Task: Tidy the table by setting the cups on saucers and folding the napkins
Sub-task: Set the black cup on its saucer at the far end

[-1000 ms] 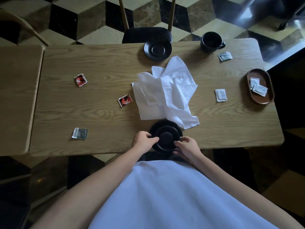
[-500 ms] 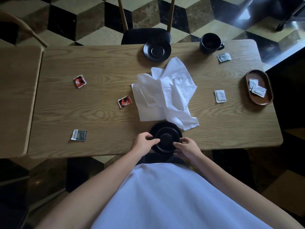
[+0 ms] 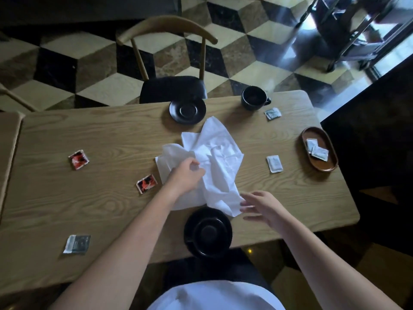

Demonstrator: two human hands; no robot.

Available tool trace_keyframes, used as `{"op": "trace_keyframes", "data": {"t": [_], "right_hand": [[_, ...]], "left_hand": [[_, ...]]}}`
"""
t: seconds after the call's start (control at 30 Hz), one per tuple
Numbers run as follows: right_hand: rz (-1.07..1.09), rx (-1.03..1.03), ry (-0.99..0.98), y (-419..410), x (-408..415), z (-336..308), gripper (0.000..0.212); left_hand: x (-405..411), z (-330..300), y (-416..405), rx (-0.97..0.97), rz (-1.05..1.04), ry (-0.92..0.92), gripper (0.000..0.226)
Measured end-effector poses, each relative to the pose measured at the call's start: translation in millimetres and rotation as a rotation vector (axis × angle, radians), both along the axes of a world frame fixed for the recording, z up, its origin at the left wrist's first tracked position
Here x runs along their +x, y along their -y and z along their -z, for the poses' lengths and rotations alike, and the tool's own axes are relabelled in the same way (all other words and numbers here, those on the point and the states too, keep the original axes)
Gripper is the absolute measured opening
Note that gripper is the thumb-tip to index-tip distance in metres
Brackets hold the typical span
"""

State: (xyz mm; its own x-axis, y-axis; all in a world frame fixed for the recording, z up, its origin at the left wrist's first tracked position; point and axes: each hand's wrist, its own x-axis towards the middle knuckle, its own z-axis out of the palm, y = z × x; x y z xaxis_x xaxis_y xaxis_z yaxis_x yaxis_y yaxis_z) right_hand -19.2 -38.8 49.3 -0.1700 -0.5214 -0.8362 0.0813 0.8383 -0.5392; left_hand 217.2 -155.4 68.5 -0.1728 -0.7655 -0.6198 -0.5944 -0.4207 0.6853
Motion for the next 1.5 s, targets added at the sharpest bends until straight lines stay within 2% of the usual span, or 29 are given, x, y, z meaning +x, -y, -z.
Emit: {"op": "trace_keyframes", "data": {"t": [0.1, 0.2, 0.4, 0.5, 0.53, 0.63, 0.73, 0.8, 0.9, 1.0, 1.1, 1.17, 1.33, 1.4, 1.5], "right_hand": [[0.100, -0.080, 0.027, 67, -34, -10, 0.028], [0.162, -0.129, 0.030, 138, -73, -9, 0.024], [0.250, -0.187, 0.010, 252, -149, 19, 0.027], [0.264, -0.206, -0.041, 288, -169, 35, 0.023], [0.266, -0.212, -0.079, 297, -174, 41, 0.028], [0.249, -0.212, -0.171, 316, -186, 56, 0.051], [0.122, -0.234, -0.235, 328, -193, 66, 0.059], [0.039, -0.258, -0.267, 334, -194, 70, 0.056], [-0.055, -0.276, -0.300, 342, -194, 75, 0.041], [-0.110, -0.279, -0.326, 345, -193, 78, 0.034], [-0.081, -0.298, -0.297, 345, -192, 81, 0.033], [-0.048, -0.315, -0.297, 345, -189, 82, 0.032], [-0.096, -0.350, -0.508, 348, -171, 80, 0.028], [-0.114, -0.383, -0.483, 354, -158, 71, 0.025], [-0.136, -0.427, -0.406, 369, -131, 56, 0.024]], "left_hand": [[-53, -16, 55, -0.019, -0.056, -0.145, 0.026], [-105, -16, 100, -0.001, -0.121, -0.217, 0.026], [-185, 24, 181, 0.068, -0.257, -0.195, 0.030], [-217, 48, 213, 0.090, -0.303, -0.190, 0.042], [-228, 55, 222, 0.092, -0.316, -0.184, 0.048], [-251, 71, 243, 0.111, -0.339, -0.180, 0.064], [-268, 82, 256, 0.152, -0.344, -0.218, 0.070], [-273, 85, 259, 0.155, -0.326, -0.231, 0.062], [-277, 90, 265, 0.157, -0.305, -0.253, 0.046], [-272, 96, 270, 0.240, -0.355, -0.393, 0.046], [-267, 99, 271, 0.307, -0.421, -0.541, 0.047], [-268, 100, 271, 0.329, -0.463, -0.575, 0.046], [-276, 84, 271, 0.267, -0.544, -0.424, 0.055], [-261, 74, 273, 0.233, -0.550, -0.394, 0.053], [-221, 59, 280, 0.184, -0.486, -0.343, 0.034]]}}
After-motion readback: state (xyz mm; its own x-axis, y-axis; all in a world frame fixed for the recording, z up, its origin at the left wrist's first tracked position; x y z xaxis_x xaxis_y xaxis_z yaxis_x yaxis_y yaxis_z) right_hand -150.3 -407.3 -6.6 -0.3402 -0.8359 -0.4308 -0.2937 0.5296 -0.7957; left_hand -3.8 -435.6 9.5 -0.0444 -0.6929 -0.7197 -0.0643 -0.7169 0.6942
